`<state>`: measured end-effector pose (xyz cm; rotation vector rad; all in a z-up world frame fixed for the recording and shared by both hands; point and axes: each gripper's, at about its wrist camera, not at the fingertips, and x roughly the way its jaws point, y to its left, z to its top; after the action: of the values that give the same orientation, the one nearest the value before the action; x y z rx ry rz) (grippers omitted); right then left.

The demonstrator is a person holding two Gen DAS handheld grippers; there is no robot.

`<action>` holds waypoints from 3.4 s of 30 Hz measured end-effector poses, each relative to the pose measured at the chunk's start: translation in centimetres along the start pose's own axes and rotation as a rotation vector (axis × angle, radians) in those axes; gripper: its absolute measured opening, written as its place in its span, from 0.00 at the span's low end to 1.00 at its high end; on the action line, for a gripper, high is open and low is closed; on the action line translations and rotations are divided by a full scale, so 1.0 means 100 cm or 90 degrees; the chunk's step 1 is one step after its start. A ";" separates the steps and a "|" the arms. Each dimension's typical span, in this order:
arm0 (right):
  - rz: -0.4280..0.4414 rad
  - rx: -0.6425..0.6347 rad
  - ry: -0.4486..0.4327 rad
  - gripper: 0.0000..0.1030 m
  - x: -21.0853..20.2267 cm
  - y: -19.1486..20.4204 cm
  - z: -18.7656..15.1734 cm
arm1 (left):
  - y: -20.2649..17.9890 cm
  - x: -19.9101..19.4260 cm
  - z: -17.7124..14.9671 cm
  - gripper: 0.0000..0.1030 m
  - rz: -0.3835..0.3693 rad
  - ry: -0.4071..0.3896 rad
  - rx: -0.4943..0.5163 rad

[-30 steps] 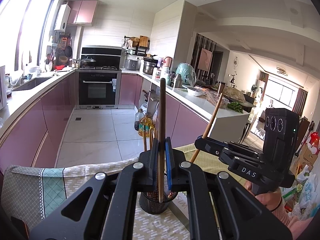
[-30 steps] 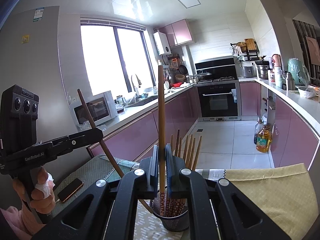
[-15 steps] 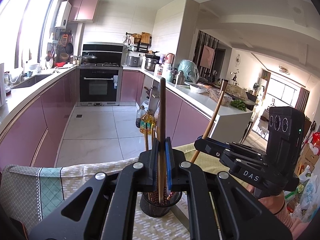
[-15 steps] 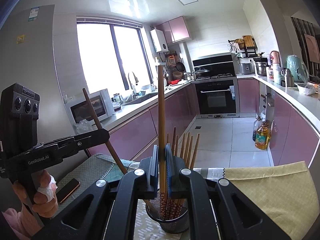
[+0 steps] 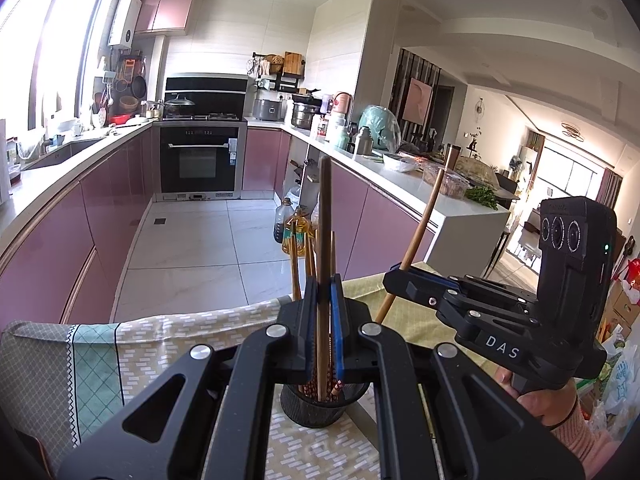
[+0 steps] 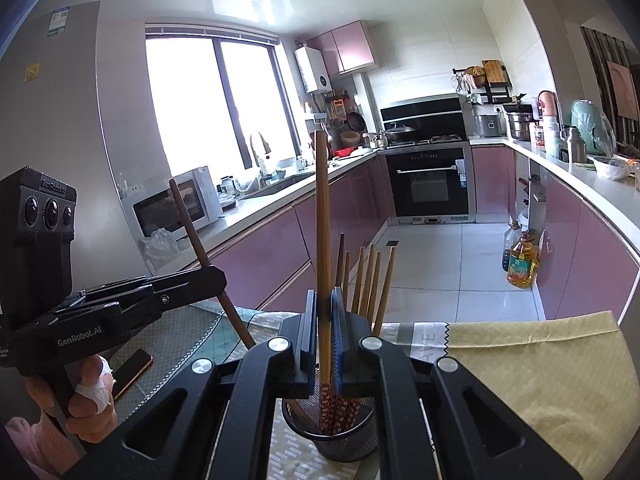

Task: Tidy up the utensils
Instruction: 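Lower both chopsticks toward the mesh cup, aligning them over its rim, then drop both chopsticks into the mesh cup and open both tools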

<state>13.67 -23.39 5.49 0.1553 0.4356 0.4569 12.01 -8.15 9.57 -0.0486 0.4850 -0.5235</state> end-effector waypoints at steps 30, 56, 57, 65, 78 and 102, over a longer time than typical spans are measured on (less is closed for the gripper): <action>-0.004 0.010 0.033 0.06 0.020 -0.005 -0.011 | 0.006 0.022 -0.008 0.07 -0.001 0.041 -0.007; -0.004 0.013 0.067 0.06 0.034 -0.007 -0.026 | 0.009 0.040 -0.016 0.07 -0.001 0.064 -0.003; -0.003 0.013 0.067 0.06 0.034 -0.007 -0.026 | 0.008 0.041 -0.017 0.07 0.000 0.064 -0.002; -0.009 0.015 0.072 0.06 0.038 -0.010 -0.027 | 0.008 0.052 -0.017 0.07 0.009 0.070 0.001; -0.022 0.018 0.085 0.08 0.050 -0.016 -0.027 | 0.019 0.086 -0.021 0.08 0.014 0.111 -0.007; -0.020 0.041 0.089 0.32 0.025 -0.014 -0.056 | 0.034 0.071 -0.060 0.23 0.019 0.097 -0.005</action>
<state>13.71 -23.20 -0.80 0.1786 0.5896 0.4247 16.26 -8.24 0.61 -0.0091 0.6354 -0.4987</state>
